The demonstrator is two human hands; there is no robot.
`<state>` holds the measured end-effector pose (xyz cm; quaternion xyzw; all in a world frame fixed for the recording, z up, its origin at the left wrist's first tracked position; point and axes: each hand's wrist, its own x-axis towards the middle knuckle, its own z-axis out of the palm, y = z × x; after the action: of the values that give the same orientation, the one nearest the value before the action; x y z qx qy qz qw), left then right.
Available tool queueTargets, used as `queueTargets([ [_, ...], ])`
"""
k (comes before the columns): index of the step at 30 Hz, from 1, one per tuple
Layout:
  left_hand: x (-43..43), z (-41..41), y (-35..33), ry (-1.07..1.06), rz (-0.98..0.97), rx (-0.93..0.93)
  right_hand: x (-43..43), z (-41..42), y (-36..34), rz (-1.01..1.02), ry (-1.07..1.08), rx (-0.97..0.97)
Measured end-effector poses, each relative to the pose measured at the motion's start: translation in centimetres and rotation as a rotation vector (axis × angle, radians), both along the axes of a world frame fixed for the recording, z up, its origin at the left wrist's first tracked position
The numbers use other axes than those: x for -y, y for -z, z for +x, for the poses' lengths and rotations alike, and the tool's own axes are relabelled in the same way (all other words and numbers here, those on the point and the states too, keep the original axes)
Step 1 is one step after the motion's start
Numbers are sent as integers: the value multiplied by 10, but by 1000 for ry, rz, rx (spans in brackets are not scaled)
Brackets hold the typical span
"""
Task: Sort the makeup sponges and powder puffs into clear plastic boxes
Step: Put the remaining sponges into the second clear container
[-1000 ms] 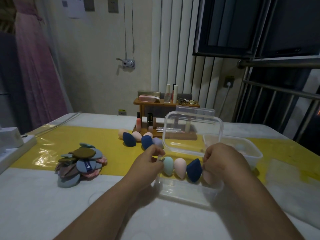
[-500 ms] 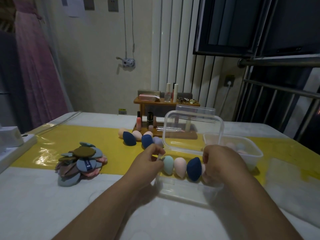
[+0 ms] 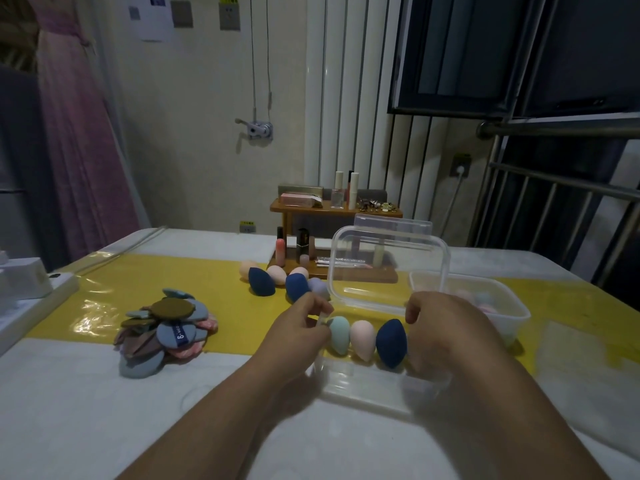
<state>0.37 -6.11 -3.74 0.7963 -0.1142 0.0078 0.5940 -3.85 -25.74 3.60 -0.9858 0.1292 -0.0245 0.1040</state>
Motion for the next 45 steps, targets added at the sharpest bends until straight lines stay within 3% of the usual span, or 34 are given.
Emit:
queueTargets([
  [6, 2, 2, 1, -31, 19, 26, -18, 14, 16, 213, -102, 295],
  [12, 2, 5, 1, -24, -37, -18, -22, 24, 26, 45, -242, 247],
  [17, -1, 10, -2, -94, -295, -163, -20, 26, 29, 0, -268, 251],
  [23, -23, 46, -5, -241, 90, -239, -18, 28, 30, -3, -258, 257],
  [30, -17, 67, -11, -158, 64, -261, -17, 28, 32, -26, -273, 256],
  [36, -8, 76, -1, -185, 235, -195, -17, 29, 33, -20, -276, 272],
  [45, -14, 56, 5, -231, -53, -116, -17, 29, 33, 6, -272, 265],
])
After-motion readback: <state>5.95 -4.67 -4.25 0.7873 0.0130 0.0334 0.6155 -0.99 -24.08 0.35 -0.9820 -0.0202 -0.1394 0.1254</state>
